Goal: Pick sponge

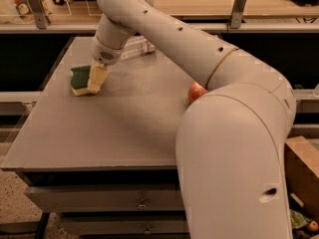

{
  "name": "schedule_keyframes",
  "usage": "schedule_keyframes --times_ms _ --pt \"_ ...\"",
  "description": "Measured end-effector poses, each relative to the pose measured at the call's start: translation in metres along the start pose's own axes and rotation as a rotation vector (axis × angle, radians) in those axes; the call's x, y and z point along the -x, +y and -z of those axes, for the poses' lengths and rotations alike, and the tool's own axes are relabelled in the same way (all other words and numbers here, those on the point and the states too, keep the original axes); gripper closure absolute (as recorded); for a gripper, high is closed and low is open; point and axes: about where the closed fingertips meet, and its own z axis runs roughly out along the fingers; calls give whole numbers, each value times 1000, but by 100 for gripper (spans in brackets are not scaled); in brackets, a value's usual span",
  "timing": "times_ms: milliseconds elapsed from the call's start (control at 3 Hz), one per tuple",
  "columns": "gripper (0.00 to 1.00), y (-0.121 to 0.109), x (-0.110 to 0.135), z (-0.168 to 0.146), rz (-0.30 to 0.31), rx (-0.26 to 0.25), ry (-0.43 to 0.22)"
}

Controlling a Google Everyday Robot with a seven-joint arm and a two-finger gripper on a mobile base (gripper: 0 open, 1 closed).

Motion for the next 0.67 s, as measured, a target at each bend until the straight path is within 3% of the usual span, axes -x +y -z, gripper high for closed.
schedule_keyframes --times_ms 333,667 --pt "87 -1 2 3 0 0 0" --pt "100 -1 2 3 0 0 0"
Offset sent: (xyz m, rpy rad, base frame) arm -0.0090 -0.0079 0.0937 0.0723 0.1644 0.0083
